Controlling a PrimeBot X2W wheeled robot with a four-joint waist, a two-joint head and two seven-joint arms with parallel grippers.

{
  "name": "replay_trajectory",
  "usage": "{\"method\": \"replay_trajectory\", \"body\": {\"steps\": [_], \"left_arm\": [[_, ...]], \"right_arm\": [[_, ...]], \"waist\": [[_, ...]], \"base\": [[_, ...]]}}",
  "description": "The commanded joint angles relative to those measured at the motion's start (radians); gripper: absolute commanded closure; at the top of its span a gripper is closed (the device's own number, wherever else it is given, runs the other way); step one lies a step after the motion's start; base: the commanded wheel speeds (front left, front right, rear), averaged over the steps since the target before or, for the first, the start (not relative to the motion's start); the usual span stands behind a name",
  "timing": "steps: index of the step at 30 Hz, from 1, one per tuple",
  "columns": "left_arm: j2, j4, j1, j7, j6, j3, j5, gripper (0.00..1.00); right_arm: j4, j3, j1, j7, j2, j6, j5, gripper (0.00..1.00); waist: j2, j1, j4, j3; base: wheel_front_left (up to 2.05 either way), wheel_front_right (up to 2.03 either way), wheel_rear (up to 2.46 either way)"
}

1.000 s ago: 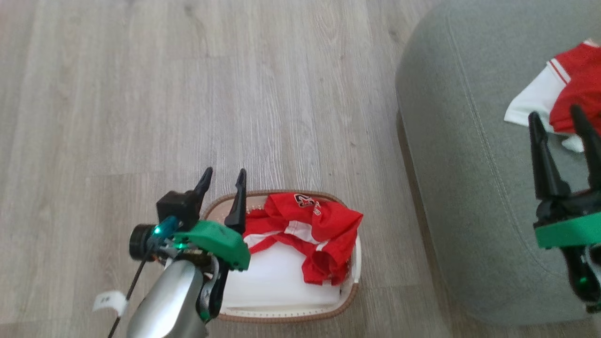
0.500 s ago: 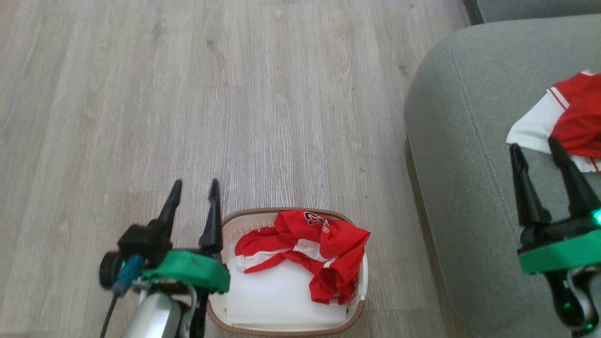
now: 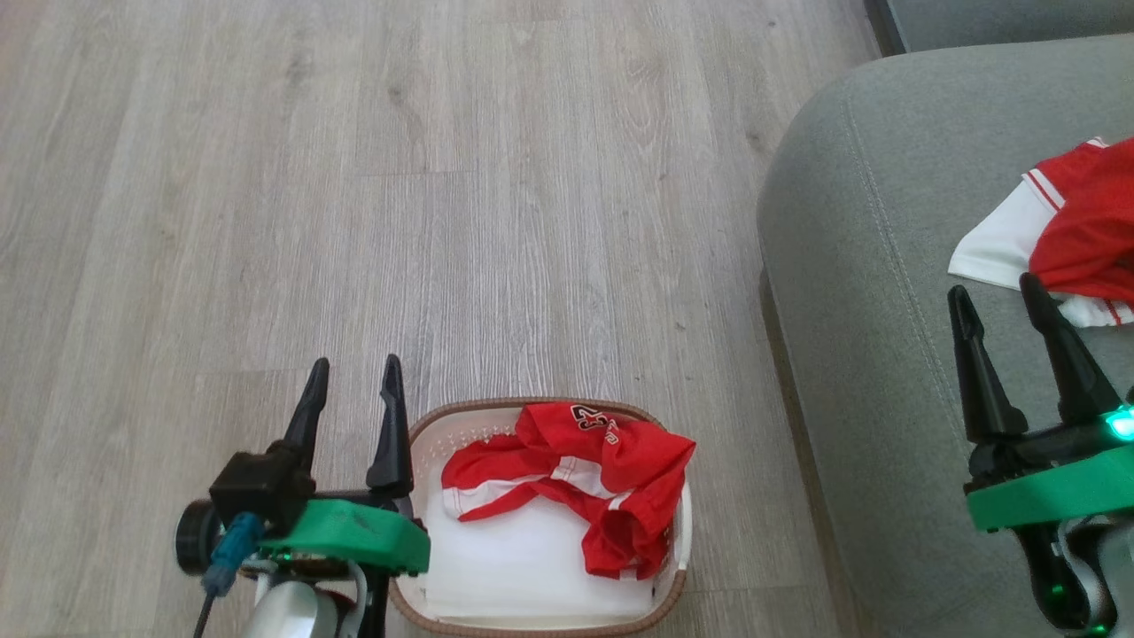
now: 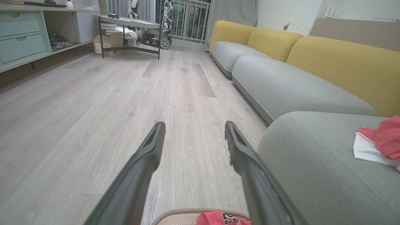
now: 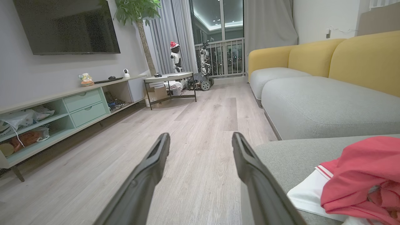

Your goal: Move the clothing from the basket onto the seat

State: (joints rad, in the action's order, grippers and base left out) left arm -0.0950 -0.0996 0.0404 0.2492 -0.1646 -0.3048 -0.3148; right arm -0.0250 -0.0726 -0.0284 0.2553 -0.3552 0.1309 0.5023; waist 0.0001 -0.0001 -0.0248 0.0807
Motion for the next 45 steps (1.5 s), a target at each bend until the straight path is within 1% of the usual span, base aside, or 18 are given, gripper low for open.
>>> {"method": "replay_trajectory", "body": {"steps": [1, 13, 18, 23, 25, 26, 32, 35, 40, 42, 43, 45], "left_arm": [[-0.010, 0.041, 0.026, 0.013, -0.005, 0.036, 0.012, 0.00], [-0.002, 0.031, 0.032, 0.013, -0.003, 0.033, 0.011, 0.00], [0.009, 0.011, 0.051, 0.013, -0.004, 0.016, 0.008, 0.00], [0.024, -0.042, 0.097, 0.013, -0.002, -0.019, 0.010, 0.00], [0.029, -0.076, 0.122, 0.013, 0.000, -0.033, 0.009, 0.00], [0.034, -0.116, 0.150, 0.013, 0.004, -0.047, 0.007, 0.00], [0.043, -0.259, 0.243, 0.013, 0.014, -0.087, -0.013, 0.00], [0.044, -0.350, 0.289, 0.013, 0.025, -0.112, -0.040, 0.00], [0.044, -0.499, 0.372, 0.013, 0.036, -0.177, -0.115, 0.00], [0.045, -0.525, 0.388, 0.013, 0.037, -0.191, -0.129, 0.00], [0.045, -0.569, 0.419, 0.013, 0.040, -0.217, -0.155, 0.00], [0.045, -0.610, 0.447, 0.013, 0.042, -0.241, -0.181, 0.00]], "right_arm": [[-0.035, -0.012, -0.006, 0.006, -0.021, 0.000, -0.003, 0.00], [-0.036, -0.006, -0.009, 0.006, -0.021, 0.000, 0.001, 0.00], [-0.044, -0.010, -0.032, 0.006, -0.033, 0.000, 0.010, 0.00], [-0.061, -0.003, -0.084, 0.006, -0.060, 0.000, 0.028, 0.00], [-0.066, 0.002, -0.105, 0.006, -0.071, 0.000, 0.037, 0.00], [-0.072, 0.008, -0.126, 0.006, -0.079, 0.000, 0.046, 0.00], [-0.090, 0.024, -0.182, 0.006, -0.101, 0.000, 0.068, 0.00], [-0.093, 0.029, -0.204, 0.006, -0.110, 0.000, 0.077, 0.00], [-0.098, 0.029, -0.241, 0.006, -0.123, 0.000, 0.089, 0.00], [-0.100, 0.028, -0.249, 0.006, -0.125, 0.000, 0.091, 0.00], [-0.103, 0.026, -0.264, 0.006, -0.130, 0.000, 0.095, 0.00], [-0.107, 0.025, -0.280, 0.006, -0.133, 0.000, 0.099, 0.00]], "waist": [[-0.0001, 0.0001, -0.001, 0.001], [-0.0001, 0.0001, -0.009, 0.011], [-0.0001, 0.0001, -0.025, 0.049], [-0.0001, 0.0001, -0.049, 0.116], [-0.0001, 0.0001, -0.059, 0.146], [-0.0001, 0.0001, -0.068, 0.176], [-0.0001, 0.0001, -0.094, 0.270], [-0.0001, 0.0001, -0.103, 0.304], [-0.0001, 0.0001, -0.122, 0.357], [-0.0001, 0.0001, -0.126, 0.367], [-0.0001, 0.0001, -0.136, 0.386], [-0.0001, 0.0001, -0.146, 0.406]], "base": [[0.00, 0.00, 0.00], [0.00, 0.00, 0.00], [0.00, 0.00, 0.00], [0.00, 0.00, 0.00], [0.00, 0.00, 0.00], [0.00, 0.00, 0.00], [0.00, 0.00, 0.00], [0.00, 0.00, 0.00], [0.00, 0.00, 0.00], [0.00, 0.00, 0.00], [0.00, 0.00, 0.00], [0.00, 0.00, 0.00]]}}
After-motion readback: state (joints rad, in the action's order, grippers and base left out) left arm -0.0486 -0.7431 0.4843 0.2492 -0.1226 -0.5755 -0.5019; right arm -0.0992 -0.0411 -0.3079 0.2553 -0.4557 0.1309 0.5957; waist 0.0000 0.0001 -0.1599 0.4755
